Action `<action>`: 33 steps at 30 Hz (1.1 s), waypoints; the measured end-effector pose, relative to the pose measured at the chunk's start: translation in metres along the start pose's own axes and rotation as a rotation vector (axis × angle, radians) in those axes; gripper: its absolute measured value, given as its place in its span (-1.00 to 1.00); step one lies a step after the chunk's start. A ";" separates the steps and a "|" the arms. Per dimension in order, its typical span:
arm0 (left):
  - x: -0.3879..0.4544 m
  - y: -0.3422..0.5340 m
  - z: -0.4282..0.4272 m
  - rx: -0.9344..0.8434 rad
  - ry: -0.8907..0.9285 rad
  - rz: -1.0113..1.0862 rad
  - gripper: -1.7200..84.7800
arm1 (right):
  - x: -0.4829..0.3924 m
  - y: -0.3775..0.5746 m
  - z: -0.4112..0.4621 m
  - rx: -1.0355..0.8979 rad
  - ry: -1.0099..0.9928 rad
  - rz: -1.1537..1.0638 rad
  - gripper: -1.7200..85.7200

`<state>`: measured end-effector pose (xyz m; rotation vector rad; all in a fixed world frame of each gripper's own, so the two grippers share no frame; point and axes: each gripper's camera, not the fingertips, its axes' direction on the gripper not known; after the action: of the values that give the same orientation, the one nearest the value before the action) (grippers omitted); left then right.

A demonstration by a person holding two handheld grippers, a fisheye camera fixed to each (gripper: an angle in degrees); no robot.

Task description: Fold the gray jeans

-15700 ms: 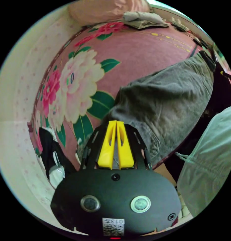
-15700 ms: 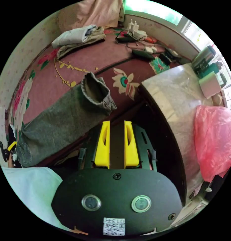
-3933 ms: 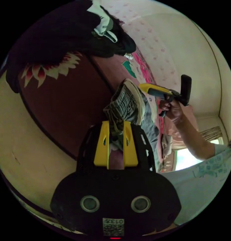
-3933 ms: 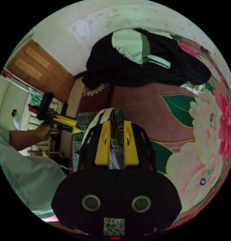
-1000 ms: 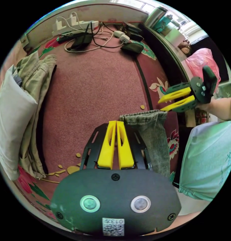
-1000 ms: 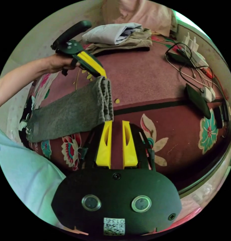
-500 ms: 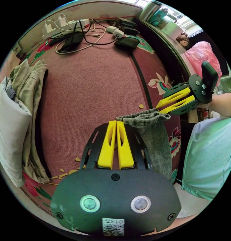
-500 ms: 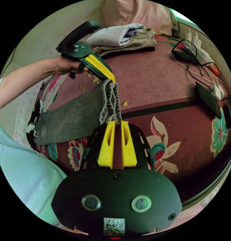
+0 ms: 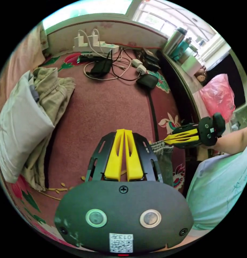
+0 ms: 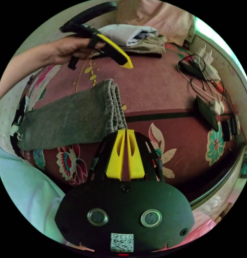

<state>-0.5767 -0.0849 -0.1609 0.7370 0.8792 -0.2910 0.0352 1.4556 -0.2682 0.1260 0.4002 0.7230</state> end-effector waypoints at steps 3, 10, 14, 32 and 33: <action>0.007 0.041 -0.013 0.038 -0.030 -0.027 -0.96 | 0.005 -0.004 -0.007 -0.008 -0.093 0.054 -0.94; 0.062 0.130 0.001 0.014 -0.189 0.027 -0.82 | -0.026 -0.001 -0.037 0.172 -0.151 -0.017 -0.78; 0.055 0.145 0.027 -0.012 -0.173 -0.009 -0.76 | -0.049 -0.008 0.003 0.061 -0.157 -0.009 -0.69; 0.055 0.260 0.001 0.042 0.005 0.134 -0.94 | -0.158 -0.011 -0.008 0.164 -0.306 -0.014 -0.84; 0.058 0.285 -0.018 0.104 0.017 0.134 -0.94 | -0.175 -0.008 -0.022 0.209 -0.360 -0.057 -0.84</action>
<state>-0.4039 0.1363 -0.0819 0.8918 0.8309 -0.2127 -0.0870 1.3323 -0.2355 0.4339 0.1325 0.5861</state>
